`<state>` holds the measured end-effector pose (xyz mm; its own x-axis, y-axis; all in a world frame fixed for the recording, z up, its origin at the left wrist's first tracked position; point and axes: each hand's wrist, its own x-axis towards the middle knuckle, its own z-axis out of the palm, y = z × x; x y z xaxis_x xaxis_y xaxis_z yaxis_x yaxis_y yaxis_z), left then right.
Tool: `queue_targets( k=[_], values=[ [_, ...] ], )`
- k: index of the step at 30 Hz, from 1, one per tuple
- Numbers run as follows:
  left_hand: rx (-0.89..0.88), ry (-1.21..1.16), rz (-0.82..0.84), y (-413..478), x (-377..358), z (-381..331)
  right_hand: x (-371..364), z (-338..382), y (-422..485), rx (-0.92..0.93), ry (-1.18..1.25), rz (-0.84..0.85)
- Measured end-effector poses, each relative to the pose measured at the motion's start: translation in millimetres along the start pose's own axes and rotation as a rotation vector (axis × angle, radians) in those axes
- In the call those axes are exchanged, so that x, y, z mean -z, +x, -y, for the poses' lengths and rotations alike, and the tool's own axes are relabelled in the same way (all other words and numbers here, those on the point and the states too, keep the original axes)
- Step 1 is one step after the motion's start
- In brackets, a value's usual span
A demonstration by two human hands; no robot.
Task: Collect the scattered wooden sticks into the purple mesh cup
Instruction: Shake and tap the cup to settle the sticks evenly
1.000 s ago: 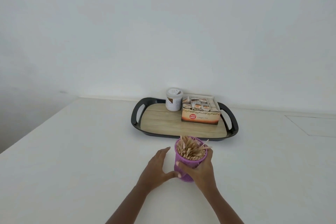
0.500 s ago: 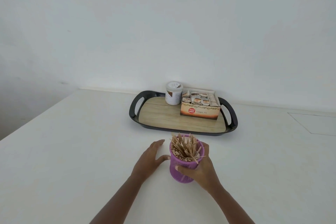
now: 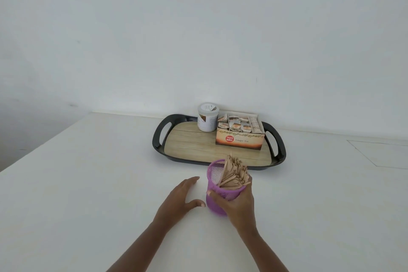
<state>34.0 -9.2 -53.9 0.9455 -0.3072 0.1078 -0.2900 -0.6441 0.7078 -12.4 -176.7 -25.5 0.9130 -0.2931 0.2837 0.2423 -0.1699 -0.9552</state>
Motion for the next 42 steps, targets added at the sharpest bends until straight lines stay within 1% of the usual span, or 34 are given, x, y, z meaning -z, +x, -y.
queue_targets(
  k=[3,8,11,15,17,19,20,23,25,26,30,34,36,40,42],
  values=[
    [-0.013,0.004,0.005,0,1,0,-5,-2,-2,-0.029,0.014,0.028],
    [-0.014,-0.054,0.012,3,3,0,2,0,-4,0.011,-0.064,0.231],
    [0.003,-0.054,-0.006,9,3,1,14,-1,4,-0.007,-0.124,0.280],
    [0.022,0.000,-0.021,15,1,2,18,5,16,0.009,-0.169,0.256],
    [0.022,0.035,-0.032,15,-1,4,17,13,21,0.048,-0.170,0.173],
    [0.011,0.063,-0.055,15,-2,4,12,22,24,0.099,-0.117,0.078],
    [0.001,0.077,-0.061,15,-2,4,9,25,25,0.101,-0.092,0.065],
    [-0.024,0.113,-0.062,15,-1,2,-1,24,26,0.046,-0.115,0.169],
    [-0.027,0.123,-0.060,15,-1,2,-2,24,26,0.021,-0.126,0.203],
    [-0.028,0.126,-0.060,15,-1,3,-1,27,27,0.025,-0.116,0.193],
    [-0.034,0.130,-0.065,16,-2,4,-2,37,32,0.099,-0.031,0.065],
    [-0.028,0.129,-0.059,16,-1,2,-7,33,29,-0.001,-0.140,0.190],
    [-0.024,0.129,-0.065,15,-1,2,-2,33,29,0.011,-0.136,0.179],
    [-0.035,0.113,-0.083,15,-3,4,4,43,34,0.078,-0.042,0.083],
    [-0.029,0.109,-0.082,14,-2,3,0,46,32,0.036,-0.086,0.166]
  ],
)
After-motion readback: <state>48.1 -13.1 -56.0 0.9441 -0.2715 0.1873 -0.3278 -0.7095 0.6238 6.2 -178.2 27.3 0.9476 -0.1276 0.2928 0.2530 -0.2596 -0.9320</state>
